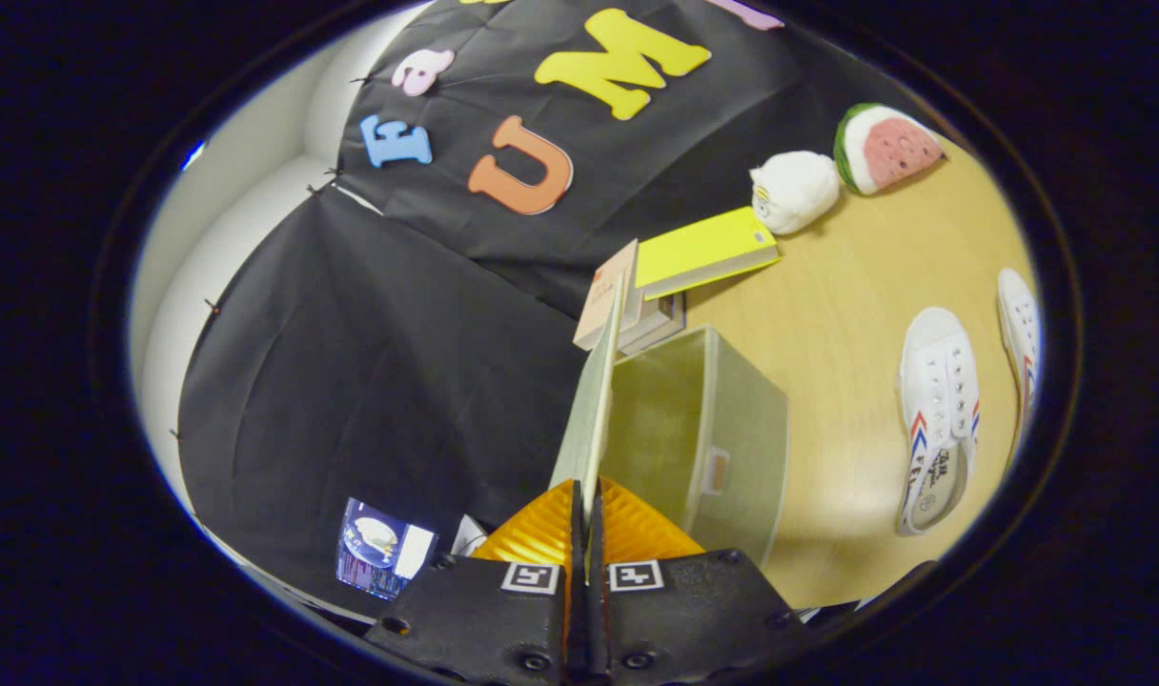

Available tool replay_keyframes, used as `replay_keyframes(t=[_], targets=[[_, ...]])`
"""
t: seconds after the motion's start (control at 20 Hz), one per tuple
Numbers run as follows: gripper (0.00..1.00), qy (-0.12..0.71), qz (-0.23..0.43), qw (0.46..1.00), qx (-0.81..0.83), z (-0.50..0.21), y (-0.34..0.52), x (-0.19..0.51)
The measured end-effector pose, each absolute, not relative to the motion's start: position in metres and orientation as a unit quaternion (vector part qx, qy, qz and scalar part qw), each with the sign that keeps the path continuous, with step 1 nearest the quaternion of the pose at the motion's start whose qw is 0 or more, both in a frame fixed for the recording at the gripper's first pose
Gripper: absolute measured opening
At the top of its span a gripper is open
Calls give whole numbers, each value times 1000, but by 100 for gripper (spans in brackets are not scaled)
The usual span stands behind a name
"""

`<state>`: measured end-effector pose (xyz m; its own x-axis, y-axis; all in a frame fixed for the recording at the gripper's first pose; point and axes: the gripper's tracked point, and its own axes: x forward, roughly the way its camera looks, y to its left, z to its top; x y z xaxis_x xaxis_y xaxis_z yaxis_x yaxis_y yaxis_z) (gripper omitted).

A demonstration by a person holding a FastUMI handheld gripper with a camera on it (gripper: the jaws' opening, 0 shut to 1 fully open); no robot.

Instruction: Open the storage box then place both shoes into the box .Put the left shoe in first, then the right shoe, with the right side of both shoes facing outward in a uniform manner.

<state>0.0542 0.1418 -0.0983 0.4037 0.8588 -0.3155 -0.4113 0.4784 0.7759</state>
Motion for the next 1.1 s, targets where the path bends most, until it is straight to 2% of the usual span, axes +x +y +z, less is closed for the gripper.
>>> replay_keyframes(t=[0.15, 0.35, 0.6, 0.85, 0.95, 1.0, 1.1], targets=[[5, 328, 416, 813, 243, -56, 170, 47], [6, 308, 446, 815, 208, -21, 238, 26], [7, 308, 458, 819, 156, -22, 312, 11], [16, 297, 455, 834, 99, -27, 359, 5], [22, 282, 449, 844, 81, -32, 372, 3], [40, 270, 445, 851, 69, -26, 369, 6], [59, 247, 435, 864, 50, -22, 371, 5]])
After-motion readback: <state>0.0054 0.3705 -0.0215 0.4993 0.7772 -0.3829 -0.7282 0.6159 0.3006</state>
